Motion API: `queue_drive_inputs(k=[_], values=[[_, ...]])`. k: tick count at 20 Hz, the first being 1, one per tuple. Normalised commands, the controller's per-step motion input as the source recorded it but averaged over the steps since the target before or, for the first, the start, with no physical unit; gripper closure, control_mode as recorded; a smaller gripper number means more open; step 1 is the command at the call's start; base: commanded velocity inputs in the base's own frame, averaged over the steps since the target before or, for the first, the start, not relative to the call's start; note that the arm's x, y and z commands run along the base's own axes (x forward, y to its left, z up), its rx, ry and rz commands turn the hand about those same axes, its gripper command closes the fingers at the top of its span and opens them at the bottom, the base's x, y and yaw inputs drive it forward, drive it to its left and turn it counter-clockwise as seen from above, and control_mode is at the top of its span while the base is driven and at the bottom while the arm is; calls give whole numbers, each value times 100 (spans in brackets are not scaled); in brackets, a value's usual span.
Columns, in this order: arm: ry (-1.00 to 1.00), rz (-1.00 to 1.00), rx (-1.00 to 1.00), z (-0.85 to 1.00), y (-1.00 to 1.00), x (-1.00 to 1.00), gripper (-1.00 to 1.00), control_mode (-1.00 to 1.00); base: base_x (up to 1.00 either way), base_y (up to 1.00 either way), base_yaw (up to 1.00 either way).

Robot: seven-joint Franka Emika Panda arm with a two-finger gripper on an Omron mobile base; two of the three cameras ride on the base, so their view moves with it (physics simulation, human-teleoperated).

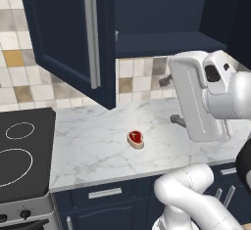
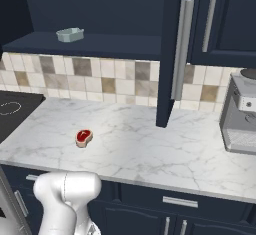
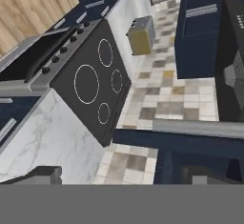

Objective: Retrieve the tupperware from the cabinet, then place the raw meat into the tupperware to avoid contamination.

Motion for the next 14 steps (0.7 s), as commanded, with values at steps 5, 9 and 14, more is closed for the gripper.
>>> queue_drive_inputs(k=[5,9,14], values=[[-1,-11,0,-4,-49,40,-100,-100,0,0,0],[-3,-11,0,-1,-36,49,-100,-100,0,0,0],[-1,-13,1,0,-16,46,-100,-100,0,0,0]])
